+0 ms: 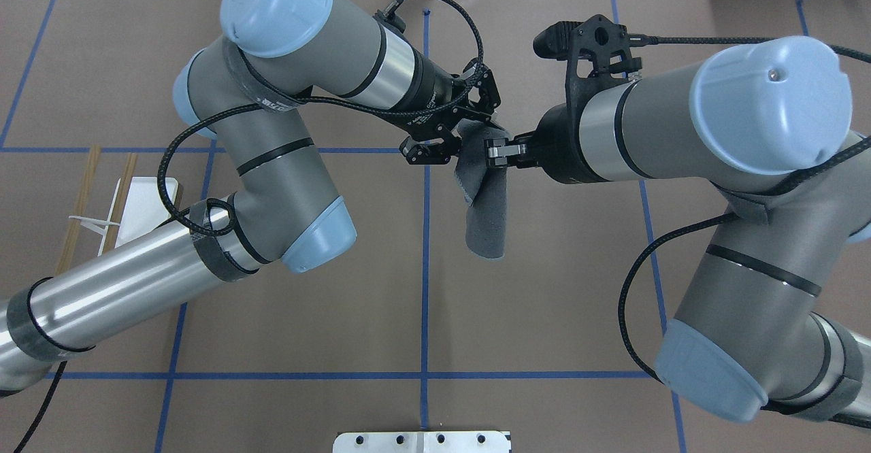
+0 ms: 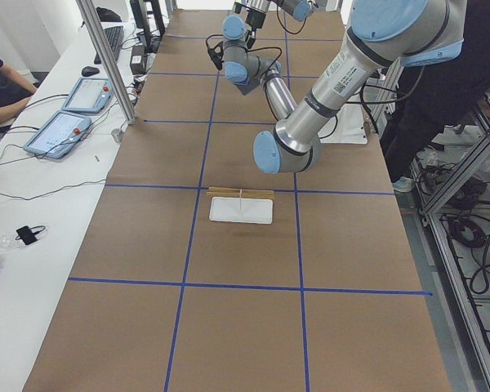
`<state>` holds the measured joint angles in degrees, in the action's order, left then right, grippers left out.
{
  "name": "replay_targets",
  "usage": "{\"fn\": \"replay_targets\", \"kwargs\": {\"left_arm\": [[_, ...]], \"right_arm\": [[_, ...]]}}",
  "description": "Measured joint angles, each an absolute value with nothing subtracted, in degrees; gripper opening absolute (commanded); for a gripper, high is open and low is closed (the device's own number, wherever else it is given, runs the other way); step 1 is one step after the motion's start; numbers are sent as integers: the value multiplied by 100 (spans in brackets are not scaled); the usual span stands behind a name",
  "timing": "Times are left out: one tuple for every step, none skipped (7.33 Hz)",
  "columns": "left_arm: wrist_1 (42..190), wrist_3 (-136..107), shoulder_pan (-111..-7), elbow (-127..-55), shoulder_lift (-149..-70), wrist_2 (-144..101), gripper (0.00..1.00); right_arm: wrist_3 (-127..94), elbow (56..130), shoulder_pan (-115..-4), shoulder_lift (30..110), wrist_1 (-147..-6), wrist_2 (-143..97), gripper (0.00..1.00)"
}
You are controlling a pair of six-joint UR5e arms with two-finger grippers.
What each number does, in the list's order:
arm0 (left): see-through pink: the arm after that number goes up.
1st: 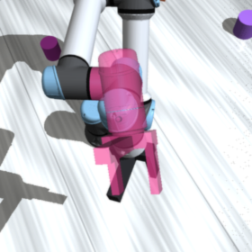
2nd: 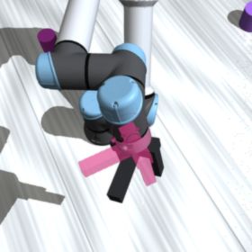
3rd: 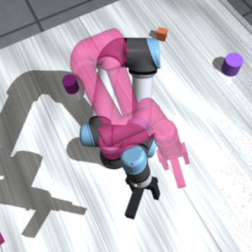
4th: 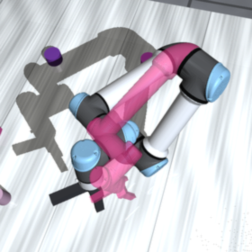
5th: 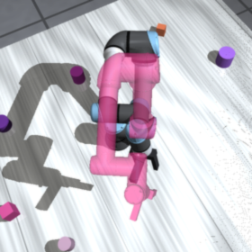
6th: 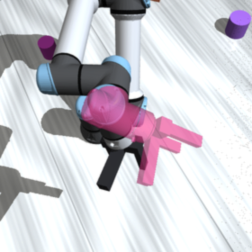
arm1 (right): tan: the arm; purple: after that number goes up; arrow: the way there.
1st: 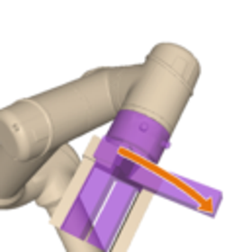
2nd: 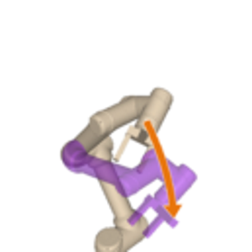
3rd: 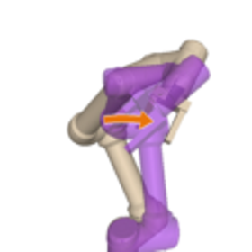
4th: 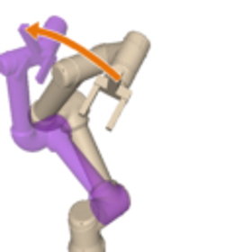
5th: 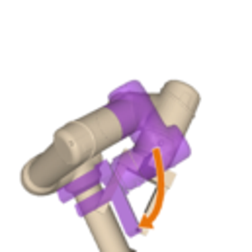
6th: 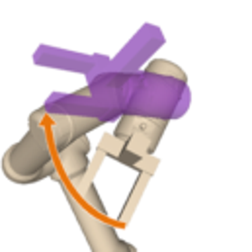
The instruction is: Hang towel on rack
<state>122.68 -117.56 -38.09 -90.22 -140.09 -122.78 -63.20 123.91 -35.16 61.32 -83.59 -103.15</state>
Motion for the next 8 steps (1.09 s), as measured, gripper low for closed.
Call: {"fn": "replay_targets", "kwargs": {"left_arm": [[12290, -11762, -3818, -9025, -14003, -12279, 0], [12297, -11760, -3837, -9024, -13995, -12278, 0], [12290, -11757, -3861, -9024, -13987, -12277, 0], [12271, -11760, -3893, -9026, -13980, -12278, 0], [12245, -11765, -3974, -9032, -13951, -12287, 0], [12231, -11759, -4053, -9120, -13846, -12318, 0], [12227, -11734, -4136, -9334, -13603, -12339, 0], [12226, -11699, -4221, -9638, -13259, -12364, 0]], "right_arm": [[-6307, 12400, -3517, 6174, -8359, -10319, 0], [-6276, 12410, -3520, 6238, -8358, -10326, 0], [-6247, 12423, -3523, 6306, -8358, -10340, 55], [-6252, 12440, -3520, 6361, -8363, -10370, 100], [-6287, 12487, -3513, 6452, -8387, -10409, 100], [-6305, 12570, -3512, 6600, -8402, -10426, 100], [-6307, 12669, -3516, 6790, -8407, -10438, 100], [-6303, 12728, -3538, 6947, -8421, -10448, 100]]}}
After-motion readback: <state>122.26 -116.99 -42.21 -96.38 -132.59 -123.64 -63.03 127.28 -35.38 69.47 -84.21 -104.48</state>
